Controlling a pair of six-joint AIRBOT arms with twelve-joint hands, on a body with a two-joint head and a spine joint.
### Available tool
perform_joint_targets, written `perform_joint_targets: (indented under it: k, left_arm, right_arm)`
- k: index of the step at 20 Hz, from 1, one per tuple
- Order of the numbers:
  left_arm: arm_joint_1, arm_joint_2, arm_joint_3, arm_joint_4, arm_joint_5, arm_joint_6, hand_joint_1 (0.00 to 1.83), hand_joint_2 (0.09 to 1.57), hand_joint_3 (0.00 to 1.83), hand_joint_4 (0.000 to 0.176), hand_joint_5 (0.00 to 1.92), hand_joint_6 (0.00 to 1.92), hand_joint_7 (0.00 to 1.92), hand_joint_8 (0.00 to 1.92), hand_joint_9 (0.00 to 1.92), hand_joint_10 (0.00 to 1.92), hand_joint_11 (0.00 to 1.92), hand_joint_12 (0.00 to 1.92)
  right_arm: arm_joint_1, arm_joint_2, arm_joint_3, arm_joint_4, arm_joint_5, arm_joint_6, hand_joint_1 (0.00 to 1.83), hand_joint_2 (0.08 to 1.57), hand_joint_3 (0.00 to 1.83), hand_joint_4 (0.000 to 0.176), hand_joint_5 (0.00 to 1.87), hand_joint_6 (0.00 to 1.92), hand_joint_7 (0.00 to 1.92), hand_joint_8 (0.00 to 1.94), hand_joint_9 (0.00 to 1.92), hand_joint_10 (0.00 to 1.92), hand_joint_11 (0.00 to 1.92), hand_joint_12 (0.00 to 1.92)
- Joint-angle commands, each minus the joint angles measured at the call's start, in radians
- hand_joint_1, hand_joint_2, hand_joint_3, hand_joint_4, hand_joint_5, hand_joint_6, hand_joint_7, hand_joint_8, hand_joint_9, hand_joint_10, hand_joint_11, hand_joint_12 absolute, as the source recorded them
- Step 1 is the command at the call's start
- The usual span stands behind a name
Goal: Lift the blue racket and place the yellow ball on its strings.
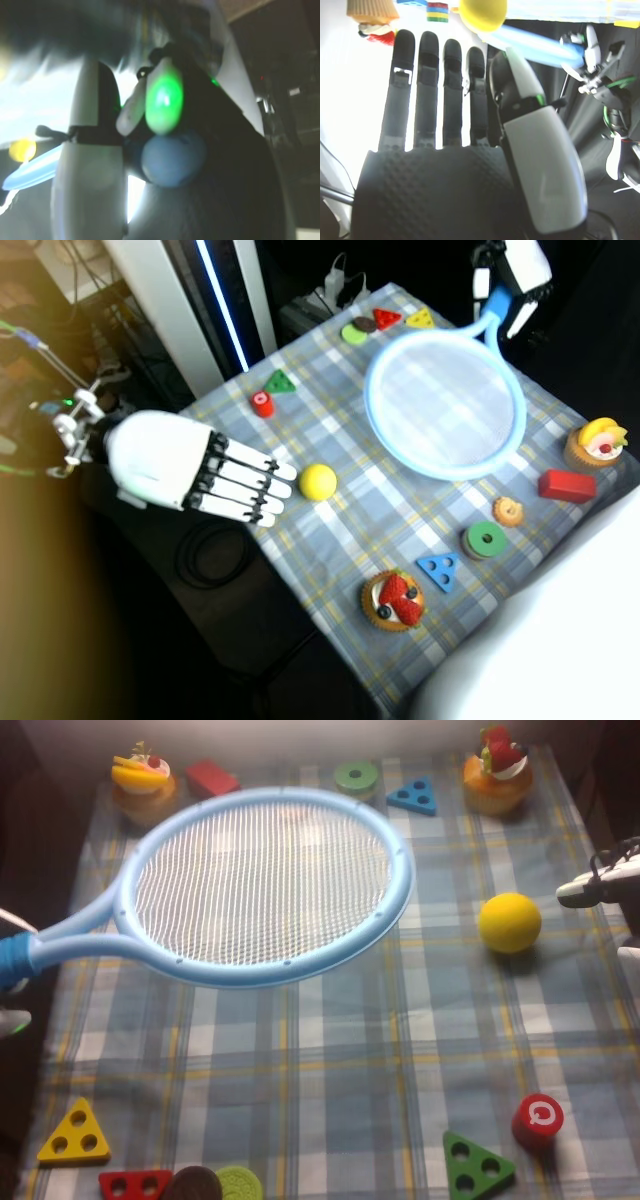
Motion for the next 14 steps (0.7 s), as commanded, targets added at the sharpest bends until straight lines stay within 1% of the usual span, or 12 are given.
perform_joint_targets:
  k: [1, 2, 3, 4, 5, 6, 7, 8, 9, 11, 13, 14]
  left_arm:
    - [-0.002, 0.014, -0.015, 0.038, -0.167, -0.017, 1.74, 1.23, 0.00, 0.172, 1.03, 1.92, 1.31, 1.92, 1.71, 1.92, 1.12, 1.42]
    - [0.002, 0.030, -0.045, 0.067, -0.206, -0.017, 1.69, 1.23, 0.00, 0.175, 1.01, 1.92, 1.34, 1.92, 1.70, 1.92, 1.16, 1.65]
    - [0.002, 0.041, -0.065, 0.090, -0.232, -0.017, 1.65, 1.23, 0.00, 0.176, 0.99, 1.92, 1.35, 1.92, 1.69, 1.92, 1.24, 1.79]
    - [0.002, 0.047, -0.079, 0.108, -0.253, -0.017, 1.62, 1.25, 0.00, 0.176, 1.00, 1.92, 1.38, 1.92, 1.67, 1.92, 1.44, 1.89]
    - [0.002, 0.048, -0.084, 0.114, -0.260, -0.017, 1.66, 1.24, 0.00, 0.176, 0.99, 1.92, 1.36, 1.92, 1.65, 1.92, 1.50, 1.92]
    - [0.002, 0.051, -0.094, 0.125, -0.277, -0.017, 1.64, 1.25, 0.00, 0.176, 1.03, 1.92, 1.40, 1.92, 1.67, 1.92, 1.48, 1.92]
    - [0.005, 0.053, -0.102, 0.131, -0.290, -0.017, 1.66, 1.25, 0.00, 0.176, 1.04, 1.92, 1.40, 1.92, 1.66, 1.92, 1.49, 1.92]
    - [0.007, 0.056, -0.107, 0.136, -0.297, -0.017, 1.70, 1.23, 0.00, 0.176, 1.03, 1.92, 1.39, 1.92, 1.66, 1.92, 1.40, 1.90]
    - [0.008, 0.057, -0.110, 0.140, -0.300, -0.017, 1.71, 1.22, 0.00, 0.176, 1.01, 1.92, 1.37, 1.92, 1.63, 1.92, 1.47, 1.92]
    - [0.008, 0.058, -0.111, 0.144, -0.298, -0.017, 1.70, 1.23, 0.00, 0.176, 0.97, 1.92, 1.36, 1.92, 1.62, 1.92, 1.63, 1.92]
    - [0.008, 0.058, -0.111, 0.144, -0.297, -0.017, 1.64, 1.25, 0.01, 0.176, 0.99, 1.92, 1.37, 1.92, 1.62, 1.92, 1.64, 1.92]
    - [0.008, 0.058, -0.112, 0.143, -0.298, -0.017, 1.67, 1.24, 0.00, 0.176, 1.01, 1.92, 1.36, 1.92, 1.61, 1.92, 1.59, 1.92]
  right_arm:
    - [0.020, -0.007, 0.009, 0.021, 0.122, 0.004, 0.98, 1.32, 0.00, 0.000, 0.65, 0.00, 0.68, 0.00, 0.68, 0.01, 0.40, 0.69]
    - [0.036, -0.017, 0.019, 0.020, 0.121, 0.004, 0.98, 1.30, 0.00, 0.000, 0.64, 0.00, 0.68, 0.00, 0.68, 0.00, 0.38, 0.68]
    - [0.051, -0.027, 0.031, 0.019, 0.118, 0.004, 0.97, 1.28, 0.00, 0.000, 0.63, 0.00, 0.67, 0.00, 0.67, 0.00, 0.38, 0.63]
    - [0.073, -0.037, 0.043, 0.013, 0.100, 0.004, 0.92, 1.25, 0.00, 0.000, 0.61, 0.00, 0.66, 0.00, 0.65, 0.00, 0.39, 0.57]
    - [0.085, -0.042, 0.049, 0.007, 0.089, 0.004, 0.92, 1.20, 0.00, 0.000, 0.59, 0.00, 0.65, 0.00, 0.64, 0.00, 0.38, 0.55]
    - [0.116, -0.055, 0.066, -0.016, 0.051, 0.005, 0.93, 1.11, 0.00, 0.014, 0.54, 0.00, 0.62, 0.00, 0.62, 0.00, 0.35, 0.59]
    - [0.146, -0.068, 0.081, -0.044, 0.008, 0.006, 0.97, 1.06, 0.00, 0.000, 0.54, 0.00, 0.61, 0.00, 0.61, 0.00, 0.30, 0.69]
    - [0.176, -0.084, 0.098, -0.073, -0.030, 0.010, 0.98, 1.04, 0.00, 0.000, 0.52, 0.00, 0.57, 0.00, 0.57, 0.00, 0.21, 0.77]
    - [0.194, -0.097, 0.110, -0.092, -0.058, 0.013, 0.98, 1.03, 0.00, 0.000, 0.50, 0.00, 0.55, 0.00, 0.54, 0.00, 0.17, 0.82]
    - [0.234, -0.127, 0.141, -0.127, -0.130, 0.013, 1.05, 0.98, 0.00, 0.000, 0.49, 0.00, 0.54, 0.00, 0.52, 0.00, 0.17, 0.84]
    - [0.267, -0.155, 0.166, -0.162, -0.192, 0.013, 1.09, 0.95, 0.00, 0.000, 0.51, 0.01, 0.57, 0.01, 0.60, 0.03, 0.25, 0.87]
    - [0.283, -0.169, 0.177, -0.182, -0.224, 0.013, 1.10, 0.94, 0.00, 0.002, 0.53, 0.00, 0.60, 0.01, 0.63, 0.02, 0.29, 0.84]
